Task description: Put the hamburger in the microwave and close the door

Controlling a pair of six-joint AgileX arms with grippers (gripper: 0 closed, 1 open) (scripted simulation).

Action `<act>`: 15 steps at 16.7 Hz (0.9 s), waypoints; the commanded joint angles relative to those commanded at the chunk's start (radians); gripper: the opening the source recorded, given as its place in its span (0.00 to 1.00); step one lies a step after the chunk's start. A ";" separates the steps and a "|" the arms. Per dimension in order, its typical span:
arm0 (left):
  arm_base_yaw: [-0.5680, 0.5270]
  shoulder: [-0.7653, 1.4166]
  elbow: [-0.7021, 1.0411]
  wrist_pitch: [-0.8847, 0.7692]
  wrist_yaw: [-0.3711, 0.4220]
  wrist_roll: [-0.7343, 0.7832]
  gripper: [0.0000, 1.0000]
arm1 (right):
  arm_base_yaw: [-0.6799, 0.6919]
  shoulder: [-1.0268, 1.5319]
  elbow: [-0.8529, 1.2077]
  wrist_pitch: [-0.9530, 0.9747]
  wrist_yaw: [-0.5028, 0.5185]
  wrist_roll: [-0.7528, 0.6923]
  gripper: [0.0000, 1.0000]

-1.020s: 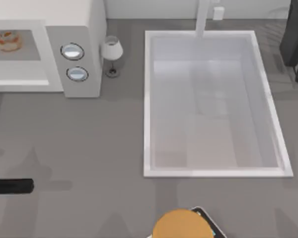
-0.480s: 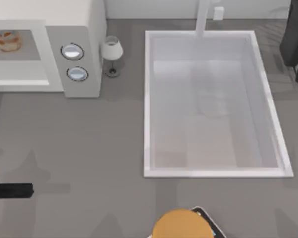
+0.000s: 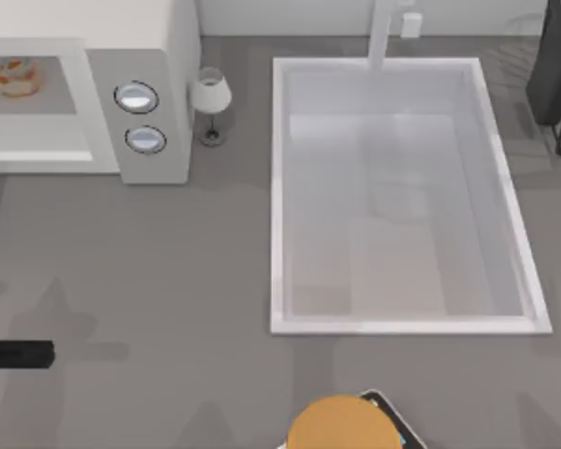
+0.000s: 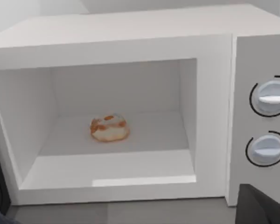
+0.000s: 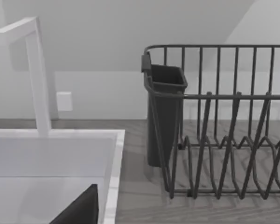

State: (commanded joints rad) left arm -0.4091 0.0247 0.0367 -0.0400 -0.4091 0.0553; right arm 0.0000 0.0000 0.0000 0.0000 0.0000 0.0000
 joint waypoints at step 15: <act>1.157 1.351 1.050 -0.498 0.879 0.708 0.00 | 0.000 0.000 0.000 0.000 0.000 0.000 1.00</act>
State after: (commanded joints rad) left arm 0.7479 1.3756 1.0872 -0.5379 0.4704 0.7634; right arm 0.0000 0.0000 0.0000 0.0000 0.0000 0.0000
